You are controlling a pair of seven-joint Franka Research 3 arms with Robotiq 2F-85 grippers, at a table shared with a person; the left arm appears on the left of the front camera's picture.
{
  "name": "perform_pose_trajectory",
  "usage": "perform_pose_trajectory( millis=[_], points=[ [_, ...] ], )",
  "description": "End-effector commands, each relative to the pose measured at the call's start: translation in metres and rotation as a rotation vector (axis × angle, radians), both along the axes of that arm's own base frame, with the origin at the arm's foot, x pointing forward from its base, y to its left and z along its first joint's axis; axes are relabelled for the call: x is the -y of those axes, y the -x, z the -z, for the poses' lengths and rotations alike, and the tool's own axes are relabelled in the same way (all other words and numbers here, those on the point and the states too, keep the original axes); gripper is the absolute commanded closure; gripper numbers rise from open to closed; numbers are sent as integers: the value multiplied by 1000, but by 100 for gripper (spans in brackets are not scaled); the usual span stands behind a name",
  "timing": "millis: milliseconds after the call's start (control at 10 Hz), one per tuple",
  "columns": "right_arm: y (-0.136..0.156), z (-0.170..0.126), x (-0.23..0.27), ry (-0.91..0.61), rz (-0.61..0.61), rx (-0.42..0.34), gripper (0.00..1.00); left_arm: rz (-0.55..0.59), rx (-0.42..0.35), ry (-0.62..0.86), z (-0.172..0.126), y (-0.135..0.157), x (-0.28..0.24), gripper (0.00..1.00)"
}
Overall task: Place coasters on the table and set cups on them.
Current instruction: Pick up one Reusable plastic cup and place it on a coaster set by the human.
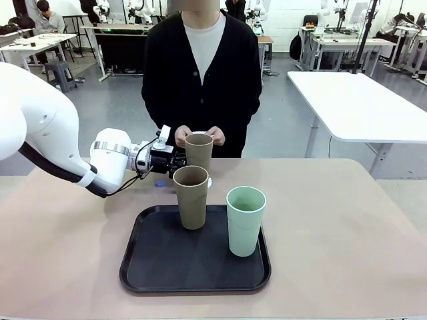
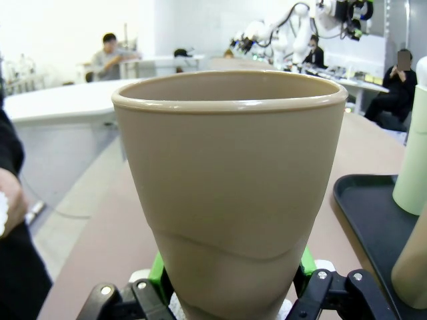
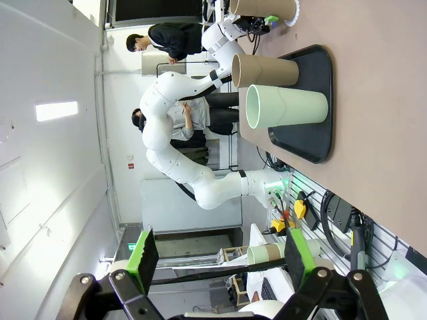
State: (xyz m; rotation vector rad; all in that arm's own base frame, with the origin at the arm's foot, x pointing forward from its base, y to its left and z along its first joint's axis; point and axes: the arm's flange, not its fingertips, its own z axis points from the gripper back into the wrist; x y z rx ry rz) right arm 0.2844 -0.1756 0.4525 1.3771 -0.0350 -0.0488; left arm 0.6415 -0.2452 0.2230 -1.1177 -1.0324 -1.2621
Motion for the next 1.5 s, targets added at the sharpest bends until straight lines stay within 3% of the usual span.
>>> perform_pose_trajectory(
  millis=[0,400,500,1400],
  points=[
    [0,-1,0,-5,-2,4,0,9,12,-17,4,2,0,18],
    [0,-1,0,-5,-2,4,0,34,27,-23,4,4,-2,18],
    [0,-1,0,-5,-2,4,0,46,24,-27,3,5,-3,0],
    [0,-1,0,-5,-2,4,0,25,34,-36,-3,0,-15,0]
  ],
)
